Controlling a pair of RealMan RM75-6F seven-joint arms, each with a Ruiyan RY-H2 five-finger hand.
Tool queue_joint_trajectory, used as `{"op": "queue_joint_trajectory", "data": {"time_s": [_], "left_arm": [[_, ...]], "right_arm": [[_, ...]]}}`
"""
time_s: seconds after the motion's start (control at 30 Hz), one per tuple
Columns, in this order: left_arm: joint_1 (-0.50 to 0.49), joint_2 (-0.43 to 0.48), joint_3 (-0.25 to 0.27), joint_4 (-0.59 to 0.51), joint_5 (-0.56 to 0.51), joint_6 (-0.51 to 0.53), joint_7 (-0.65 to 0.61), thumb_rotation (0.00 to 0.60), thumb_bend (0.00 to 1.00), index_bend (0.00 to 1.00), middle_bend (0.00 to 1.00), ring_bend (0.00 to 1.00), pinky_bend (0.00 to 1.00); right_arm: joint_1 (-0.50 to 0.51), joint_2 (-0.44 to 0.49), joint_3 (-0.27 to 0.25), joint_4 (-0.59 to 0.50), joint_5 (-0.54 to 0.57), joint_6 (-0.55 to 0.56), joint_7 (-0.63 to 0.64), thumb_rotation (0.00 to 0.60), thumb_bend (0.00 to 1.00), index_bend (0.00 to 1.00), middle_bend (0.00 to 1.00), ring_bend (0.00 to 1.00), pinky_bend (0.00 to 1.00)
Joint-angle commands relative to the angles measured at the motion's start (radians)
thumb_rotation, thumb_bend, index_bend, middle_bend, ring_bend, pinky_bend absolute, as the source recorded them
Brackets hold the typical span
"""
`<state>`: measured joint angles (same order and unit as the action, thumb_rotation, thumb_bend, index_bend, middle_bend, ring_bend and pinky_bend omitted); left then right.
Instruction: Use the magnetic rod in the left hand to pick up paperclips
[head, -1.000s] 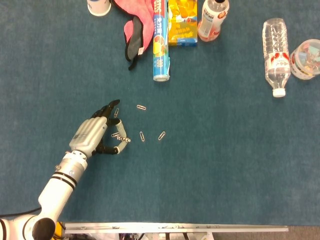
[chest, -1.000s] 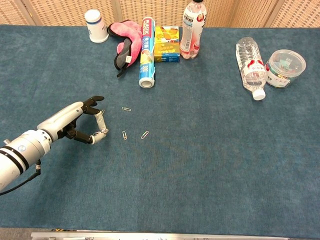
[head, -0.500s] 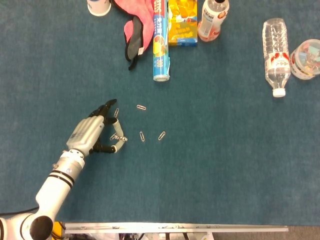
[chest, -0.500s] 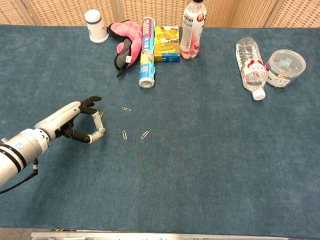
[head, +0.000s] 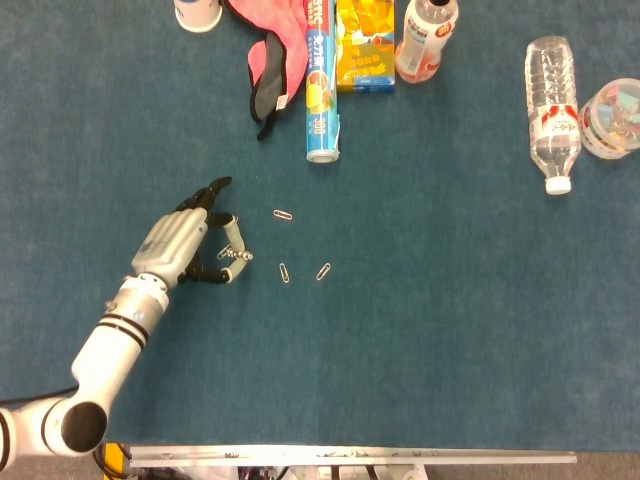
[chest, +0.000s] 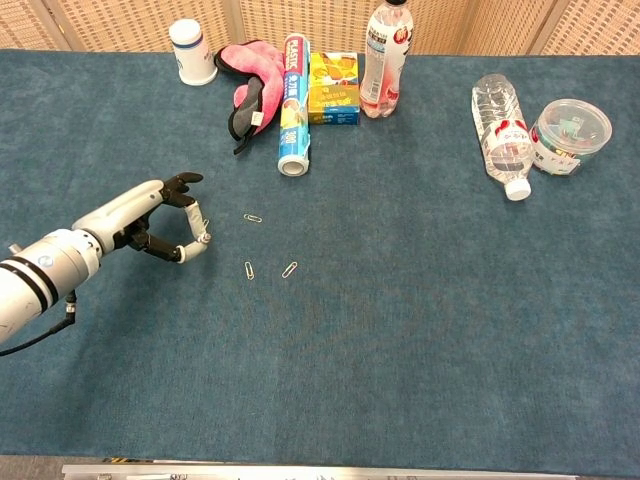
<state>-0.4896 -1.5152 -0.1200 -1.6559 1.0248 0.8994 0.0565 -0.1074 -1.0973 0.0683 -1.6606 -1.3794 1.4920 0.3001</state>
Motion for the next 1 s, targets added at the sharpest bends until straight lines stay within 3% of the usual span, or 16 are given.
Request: {"op": "queue_joint_trajectory", "data": {"time_s": [0.03, 1.0], "left_arm": [[-0.018, -0.011, -0.008, 0.025, -0.024, -0.020, 0.002, 0.600, 0.36, 0.57, 0.00, 0.00, 0.08], [-0.075, -0.004, -0.026, 0.052, -0.068, -0.038, -0.002, 0.600, 0.36, 0.57, 0.00, 0.00, 0.08]], "right_arm": [[0.001, 0.000, -0.001, 0.002, 0.001, -0.003, 0.002, 0.600, 0.31, 0.60, 0.45, 0.37, 0.54], [0.007, -0.012, -0.006, 0.006, -0.001, -0.016, -0.005, 0.600, 0.31, 0.60, 0.45, 0.37, 0.54]]}}
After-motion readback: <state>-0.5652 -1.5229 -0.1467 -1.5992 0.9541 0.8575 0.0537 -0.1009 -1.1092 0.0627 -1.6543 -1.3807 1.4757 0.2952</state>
